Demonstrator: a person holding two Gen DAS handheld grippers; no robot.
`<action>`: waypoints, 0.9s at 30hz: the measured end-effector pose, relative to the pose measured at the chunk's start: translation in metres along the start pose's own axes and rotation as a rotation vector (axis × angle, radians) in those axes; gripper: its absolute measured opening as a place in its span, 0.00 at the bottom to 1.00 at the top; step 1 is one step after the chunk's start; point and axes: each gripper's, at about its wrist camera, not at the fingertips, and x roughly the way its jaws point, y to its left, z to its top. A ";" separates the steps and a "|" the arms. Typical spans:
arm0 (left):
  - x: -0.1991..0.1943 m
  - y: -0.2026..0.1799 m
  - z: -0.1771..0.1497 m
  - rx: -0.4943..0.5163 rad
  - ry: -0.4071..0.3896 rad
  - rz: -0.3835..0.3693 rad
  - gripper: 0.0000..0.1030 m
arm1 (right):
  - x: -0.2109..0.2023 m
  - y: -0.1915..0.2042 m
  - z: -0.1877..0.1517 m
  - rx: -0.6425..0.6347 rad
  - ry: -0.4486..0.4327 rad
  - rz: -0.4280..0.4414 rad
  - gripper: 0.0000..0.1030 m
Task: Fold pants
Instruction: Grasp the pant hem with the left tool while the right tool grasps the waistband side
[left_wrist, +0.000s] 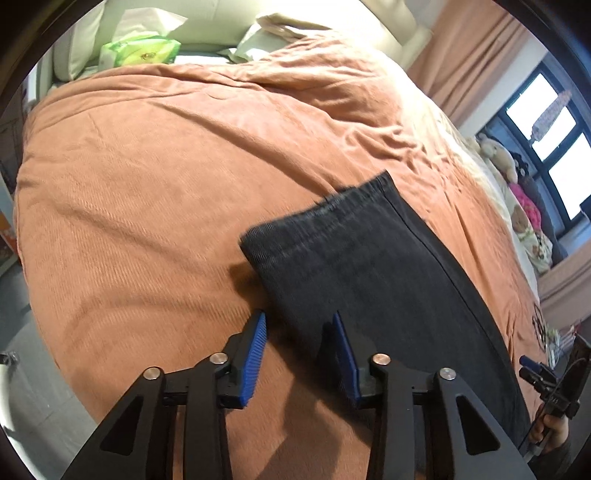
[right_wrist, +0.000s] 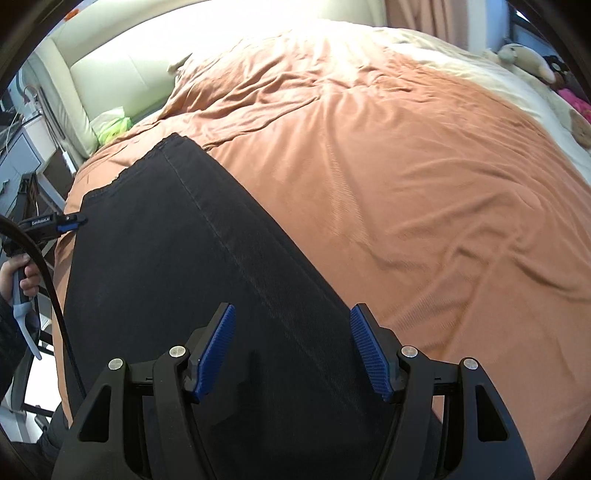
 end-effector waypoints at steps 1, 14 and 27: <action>0.000 0.002 0.002 -0.005 -0.006 0.005 0.33 | 0.006 0.000 0.005 -0.005 0.004 0.008 0.60; 0.005 0.001 0.026 0.014 -0.016 0.014 0.30 | 0.068 0.009 0.039 -0.054 0.095 0.100 0.19; -0.003 -0.012 0.045 0.049 -0.076 -0.022 0.04 | 0.052 0.017 0.046 -0.041 0.030 0.009 0.00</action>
